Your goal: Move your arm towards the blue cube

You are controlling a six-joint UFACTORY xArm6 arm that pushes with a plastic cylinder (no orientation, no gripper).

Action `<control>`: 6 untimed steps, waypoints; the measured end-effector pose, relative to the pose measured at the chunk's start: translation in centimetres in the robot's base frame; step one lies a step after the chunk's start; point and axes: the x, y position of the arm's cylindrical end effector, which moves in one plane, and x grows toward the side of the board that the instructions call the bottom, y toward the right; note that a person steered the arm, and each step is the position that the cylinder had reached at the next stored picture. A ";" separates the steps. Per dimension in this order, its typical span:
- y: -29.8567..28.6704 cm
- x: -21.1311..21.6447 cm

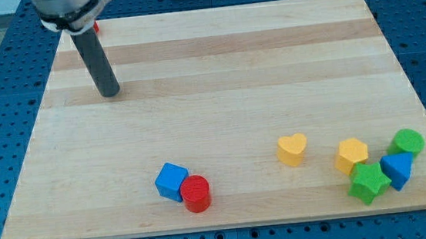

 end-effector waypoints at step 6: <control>16.7 5.8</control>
